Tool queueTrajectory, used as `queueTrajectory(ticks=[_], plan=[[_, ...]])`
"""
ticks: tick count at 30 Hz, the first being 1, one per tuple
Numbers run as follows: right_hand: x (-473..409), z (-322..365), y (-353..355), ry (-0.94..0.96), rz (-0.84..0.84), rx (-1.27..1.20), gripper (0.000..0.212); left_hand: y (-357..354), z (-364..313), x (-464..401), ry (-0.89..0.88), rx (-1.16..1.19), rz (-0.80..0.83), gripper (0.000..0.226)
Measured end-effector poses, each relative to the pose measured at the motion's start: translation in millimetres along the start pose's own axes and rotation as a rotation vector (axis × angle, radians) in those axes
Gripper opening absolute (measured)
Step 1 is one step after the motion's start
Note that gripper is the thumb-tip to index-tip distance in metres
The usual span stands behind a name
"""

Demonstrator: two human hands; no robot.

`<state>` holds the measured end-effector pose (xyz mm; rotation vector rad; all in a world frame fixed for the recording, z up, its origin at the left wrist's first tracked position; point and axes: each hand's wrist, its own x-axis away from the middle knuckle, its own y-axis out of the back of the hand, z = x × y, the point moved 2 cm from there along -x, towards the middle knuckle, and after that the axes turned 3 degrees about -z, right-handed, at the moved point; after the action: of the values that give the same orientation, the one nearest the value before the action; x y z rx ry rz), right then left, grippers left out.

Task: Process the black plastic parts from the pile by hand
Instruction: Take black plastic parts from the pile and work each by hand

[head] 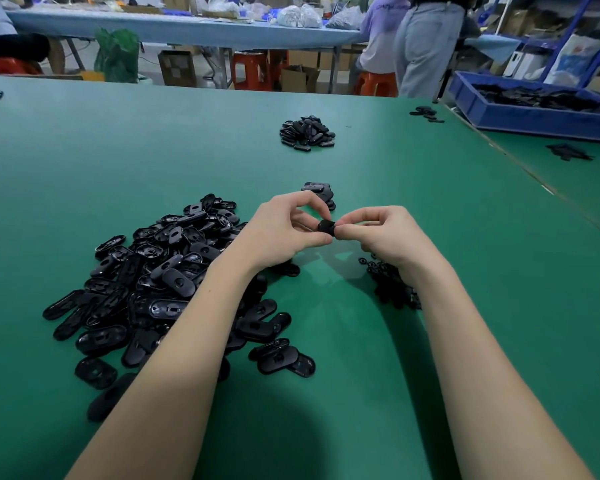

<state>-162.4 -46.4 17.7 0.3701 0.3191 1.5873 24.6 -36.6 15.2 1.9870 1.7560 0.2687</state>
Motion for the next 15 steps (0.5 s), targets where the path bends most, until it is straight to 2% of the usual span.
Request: queueTrajectory(ticks=[4,9,15], plan=[[0.3,-0.1,-2.5,-0.014,-0.029,-0.014,0.006,-0.5,-1.4,0.0,-0.005,0.016,0.006,0.024],[2.2,0.9,-2.4,-0.052,-0.003,-0.032,0.019,1.9,-0.3,0.5,0.009,0.047,0.011,0.023],[3.0,-2.3,0.8,-0.088,0.033,-0.057,0.018,5.0,-1.3,1.5,0.091,0.161,0.024,0.019]])
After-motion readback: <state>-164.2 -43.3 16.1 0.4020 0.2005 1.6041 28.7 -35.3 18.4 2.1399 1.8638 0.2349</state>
